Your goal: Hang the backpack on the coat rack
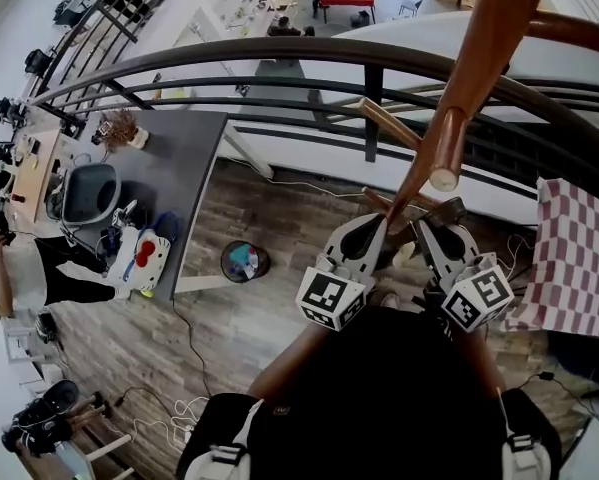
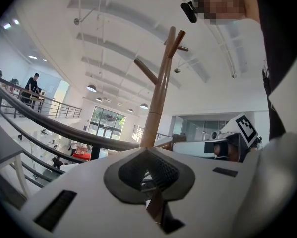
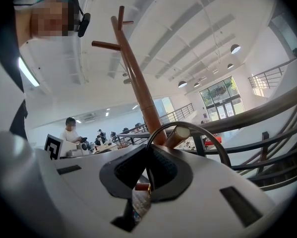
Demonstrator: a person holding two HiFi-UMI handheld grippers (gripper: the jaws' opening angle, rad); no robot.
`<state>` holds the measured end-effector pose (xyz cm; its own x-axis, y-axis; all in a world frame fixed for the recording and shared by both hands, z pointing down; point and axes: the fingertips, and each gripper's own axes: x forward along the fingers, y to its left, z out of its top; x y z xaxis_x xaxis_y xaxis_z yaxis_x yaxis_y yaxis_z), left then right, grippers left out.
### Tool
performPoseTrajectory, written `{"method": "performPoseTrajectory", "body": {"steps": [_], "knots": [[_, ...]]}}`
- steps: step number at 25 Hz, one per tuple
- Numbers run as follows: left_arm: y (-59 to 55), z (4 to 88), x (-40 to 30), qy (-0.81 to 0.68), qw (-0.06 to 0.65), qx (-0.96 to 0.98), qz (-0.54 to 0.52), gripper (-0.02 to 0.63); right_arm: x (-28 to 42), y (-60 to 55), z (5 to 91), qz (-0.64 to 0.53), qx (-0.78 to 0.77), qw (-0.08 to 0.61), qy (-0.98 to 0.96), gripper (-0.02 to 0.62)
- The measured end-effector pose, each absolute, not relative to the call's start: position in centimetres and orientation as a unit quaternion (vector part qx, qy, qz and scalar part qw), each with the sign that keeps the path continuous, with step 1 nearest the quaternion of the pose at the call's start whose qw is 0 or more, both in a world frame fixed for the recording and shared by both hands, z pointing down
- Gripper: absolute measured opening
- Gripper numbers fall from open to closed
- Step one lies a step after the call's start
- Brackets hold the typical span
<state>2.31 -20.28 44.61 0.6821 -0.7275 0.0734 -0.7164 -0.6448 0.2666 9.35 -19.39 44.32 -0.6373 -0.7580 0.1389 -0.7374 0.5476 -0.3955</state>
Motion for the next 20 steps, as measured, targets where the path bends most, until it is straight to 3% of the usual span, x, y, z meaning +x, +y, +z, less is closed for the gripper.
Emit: {"method": "performPoseTrajectory", "body": {"steps": [20], "knots": [[-21.0, 44.6, 2.4, -0.392, 0.139, 0.909, -0.023, 0.009, 9.1, -20.4, 44.2, -0.206, -0.42, 0.007, 0.884, 0.026]]}}
